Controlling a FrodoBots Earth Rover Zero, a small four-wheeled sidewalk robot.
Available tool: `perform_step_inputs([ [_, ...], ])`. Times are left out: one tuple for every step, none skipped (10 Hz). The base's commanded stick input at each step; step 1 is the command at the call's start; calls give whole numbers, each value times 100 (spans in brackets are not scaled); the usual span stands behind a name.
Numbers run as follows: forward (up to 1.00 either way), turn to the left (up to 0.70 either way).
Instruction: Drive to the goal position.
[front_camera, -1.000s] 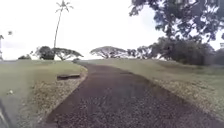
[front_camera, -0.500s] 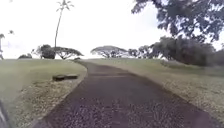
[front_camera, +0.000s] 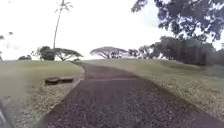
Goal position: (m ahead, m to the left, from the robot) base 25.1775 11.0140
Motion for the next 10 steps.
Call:
perform_step_inputs([
  [85, 0],
  [85, 0],
  [85, 0],
  [85, 0],
  [85, 0],
  [85, 0],
  [85, 0],
  [85, 0],
  [85, 0],
  [85, 0],
])
